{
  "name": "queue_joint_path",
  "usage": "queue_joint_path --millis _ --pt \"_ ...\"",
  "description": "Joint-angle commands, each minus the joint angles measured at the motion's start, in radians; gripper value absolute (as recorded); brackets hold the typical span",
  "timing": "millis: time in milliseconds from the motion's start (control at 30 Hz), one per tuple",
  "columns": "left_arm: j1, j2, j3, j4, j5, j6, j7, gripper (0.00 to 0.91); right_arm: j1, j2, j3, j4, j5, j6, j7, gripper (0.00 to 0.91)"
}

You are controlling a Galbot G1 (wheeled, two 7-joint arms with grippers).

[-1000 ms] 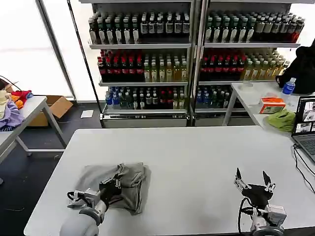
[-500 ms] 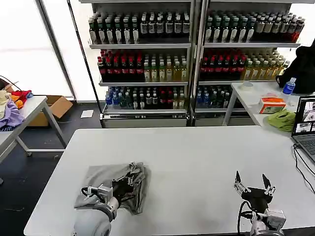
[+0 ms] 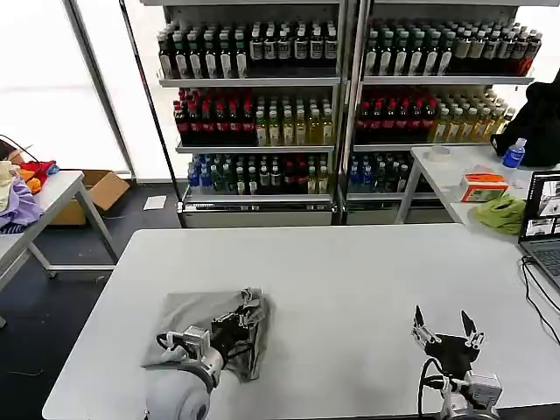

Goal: Fold and organize the clothes.

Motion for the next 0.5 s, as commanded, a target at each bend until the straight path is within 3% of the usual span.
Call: queue_joint_path --millis 33,133,300,500 --pt "0.046 -0.029 0.027 -0.122 -0.412 -0.025 0.001 0.907 0.008 0.002 -0.006 -0.005 -0.001 -0.002 0.003 0.907" --pt "0.077 -0.037 0.031 -0.238 -0.654 0.017 -0.036 0.907 0.013 -0.001 -0.009 -0.004 -0.002 -0.004 0.006 0.907" --pt "0.08 -0.004 -0.025 -0.313 -0.652 -0.001 -0.123 0.907 0.026 -0.019 -0.012 -0.005 0.001 -0.006 0.006 0.907" --pt "0.076 0.105 -0.245 -0.246 -0.494 -0.018 -0.227 0.907 0.058 -0.048 -0.032 -0.011 0.011 -0.01 0.002 0.907"
